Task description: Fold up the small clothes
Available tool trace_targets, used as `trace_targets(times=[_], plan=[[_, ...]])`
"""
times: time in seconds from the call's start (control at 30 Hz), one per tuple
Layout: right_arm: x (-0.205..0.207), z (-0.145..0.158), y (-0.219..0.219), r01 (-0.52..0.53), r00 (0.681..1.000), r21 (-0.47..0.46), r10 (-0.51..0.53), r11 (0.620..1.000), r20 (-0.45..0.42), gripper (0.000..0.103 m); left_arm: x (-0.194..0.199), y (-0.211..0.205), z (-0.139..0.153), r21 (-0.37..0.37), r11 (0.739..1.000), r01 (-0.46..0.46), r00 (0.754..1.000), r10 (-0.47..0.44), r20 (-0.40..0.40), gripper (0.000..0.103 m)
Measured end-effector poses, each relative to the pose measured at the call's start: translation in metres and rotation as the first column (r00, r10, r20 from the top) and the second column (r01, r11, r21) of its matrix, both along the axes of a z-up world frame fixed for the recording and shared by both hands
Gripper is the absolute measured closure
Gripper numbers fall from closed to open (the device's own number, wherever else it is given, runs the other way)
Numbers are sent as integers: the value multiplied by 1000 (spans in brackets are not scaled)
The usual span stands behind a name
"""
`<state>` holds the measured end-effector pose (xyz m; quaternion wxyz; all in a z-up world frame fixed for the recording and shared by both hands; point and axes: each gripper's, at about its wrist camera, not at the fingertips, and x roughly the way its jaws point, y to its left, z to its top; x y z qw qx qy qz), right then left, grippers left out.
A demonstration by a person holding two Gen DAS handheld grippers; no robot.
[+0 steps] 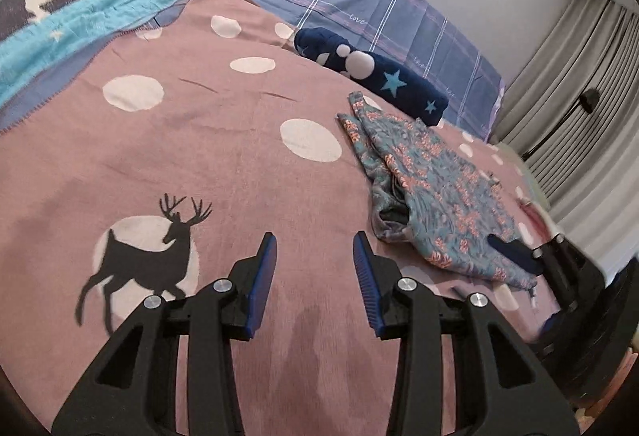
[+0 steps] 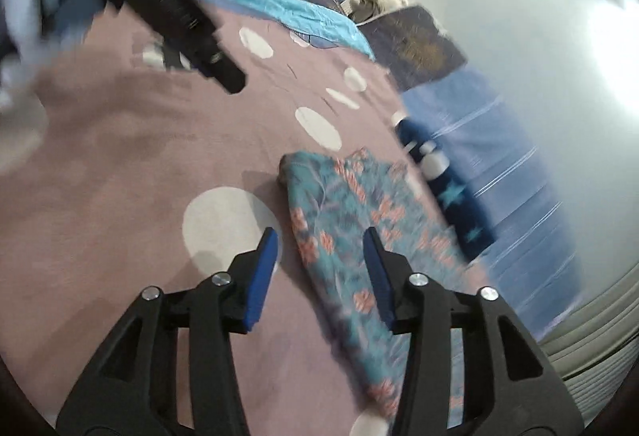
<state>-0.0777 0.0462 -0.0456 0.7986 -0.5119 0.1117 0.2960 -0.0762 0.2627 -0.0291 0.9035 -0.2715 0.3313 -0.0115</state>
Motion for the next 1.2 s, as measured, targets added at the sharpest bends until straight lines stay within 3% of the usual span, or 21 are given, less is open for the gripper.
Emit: trace_targets(times=[0.33,0.37,0.43,0.47,0.57,0.63,0.73,0.9,0.97,1.03,1.07,1.1,1.13,1.2], plan=[[34,-25,48,81,989,-78,-71,994,128,55,-5,15,-30,-133,991,23,999,-20,27,63],[37,-26,55,78,987,-81,-66,994,146,60,-4,15,-30,-138,990,27,999,-23,28,63],[40,-30,61,49,987,-96,-33,994,155,82,-2,16,-28,-129,991,33,999,-31,19,63],[39,-28,61,36,990,-75,-26,996,137,100,-1,15,-25,-107,994,31,999,-30,12,63],[35,-3,45,19,1000,68,-20,998,16,100,0,17,-10,-72,996,47,999,-45,26,63],[42,7,36,28,998,118,-21,993,-59,100,8,21,0,-73,994,75,997,-73,35,63],[44,15,32,46,994,155,-31,987,-103,100,38,21,12,-55,988,141,990,-140,21,62],[38,12,33,55,994,161,-39,985,-105,100,119,18,7,-175,955,240,968,-249,-32,62],[37,12,32,58,994,160,-41,985,-106,100,152,12,-3,-230,931,285,952,-303,-48,62],[37,13,31,60,994,164,-43,985,-105,100,181,4,-15,-291,906,307,937,-341,-75,68],[37,14,31,61,993,166,-44,984,-106,100,192,-1,-20,-289,907,306,934,-344,-92,71],[39,14,31,63,993,169,-45,984,-109,100,202,-5,-24,-284,909,305,933,-345,-101,83],[39,15,31,66,993,173,-47,983,-113,100,212,-7,-28,-289,909,301,935,-341,-99,101],[41,18,31,71,990,184,-47,980,-130,100,221,-6,-25,-314,907,280,947,-315,-65,101]])
